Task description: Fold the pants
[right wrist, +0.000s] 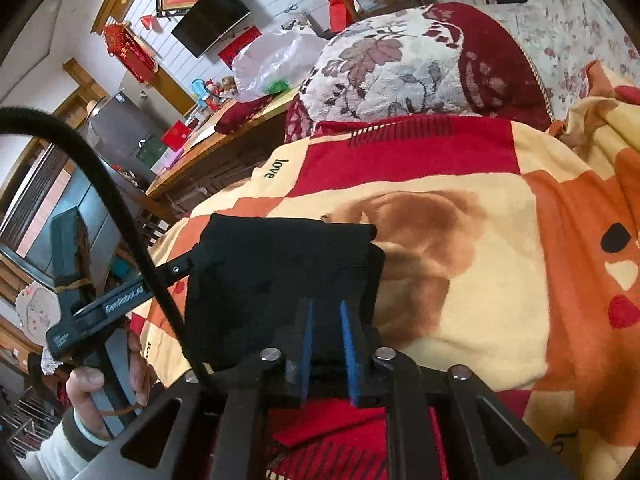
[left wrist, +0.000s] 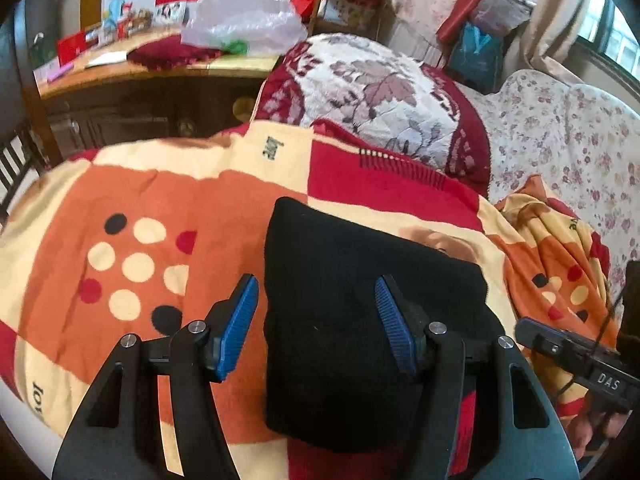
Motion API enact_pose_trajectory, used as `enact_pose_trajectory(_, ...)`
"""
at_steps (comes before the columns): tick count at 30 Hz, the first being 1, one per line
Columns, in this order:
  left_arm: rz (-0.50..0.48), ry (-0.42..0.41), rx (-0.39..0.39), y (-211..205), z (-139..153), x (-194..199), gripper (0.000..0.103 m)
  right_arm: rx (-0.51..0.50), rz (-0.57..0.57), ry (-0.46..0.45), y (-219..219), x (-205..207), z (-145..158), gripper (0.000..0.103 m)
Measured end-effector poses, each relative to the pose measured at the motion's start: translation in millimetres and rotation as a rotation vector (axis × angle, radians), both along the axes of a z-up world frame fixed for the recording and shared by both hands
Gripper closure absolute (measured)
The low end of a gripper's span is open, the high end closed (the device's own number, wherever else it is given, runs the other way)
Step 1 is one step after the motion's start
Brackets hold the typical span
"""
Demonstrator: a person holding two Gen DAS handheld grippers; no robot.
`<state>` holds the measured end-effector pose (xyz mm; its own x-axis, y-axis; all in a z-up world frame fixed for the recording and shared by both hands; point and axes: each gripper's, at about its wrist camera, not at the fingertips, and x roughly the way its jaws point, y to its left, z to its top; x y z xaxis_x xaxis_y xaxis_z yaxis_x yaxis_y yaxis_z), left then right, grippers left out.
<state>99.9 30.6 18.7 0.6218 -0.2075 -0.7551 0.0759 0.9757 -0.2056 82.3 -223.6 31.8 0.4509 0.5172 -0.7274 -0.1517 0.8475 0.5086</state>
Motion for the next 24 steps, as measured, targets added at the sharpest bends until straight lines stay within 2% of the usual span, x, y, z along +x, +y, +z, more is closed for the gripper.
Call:
enact_pose_trajectory(3, -0.005, -0.022, 0.017, -4, 5, -9, 0.043, -0.005, -0.004, -0.003, 7, -3, 0, 0.084)
enact_pose_trajectory(5, -0.011, -0.033, 0.025, -5, 8, -14, 0.043, 0.003, -0.008, 0.000, 9, -3, 0, 0.068)
enact_pose_trajectory(7, -0.017, -0.031, 0.020, -6, 8, -17, 0.043, 0.020, -0.015, -0.005, 11, -5, 1, 0.062)
enact_pose_trajectory(15, -0.028, -0.002, -0.010, -4, 4, -24, 0.043, 0.013, -0.017, -0.011, 16, -7, 6, 0.057)
enact_pose_trajectory(22, -0.038, 0.052, -0.117, 16, -2, -17, 0.043, 0.017, -0.025, 0.016, 7, 2, 0, 0.054)
enact_pose_trajectory(24, -0.048, 0.073, -0.154, 19, -5, -14, 0.038, 0.020, -0.029, 0.028, 6, 6, -4, 0.050)
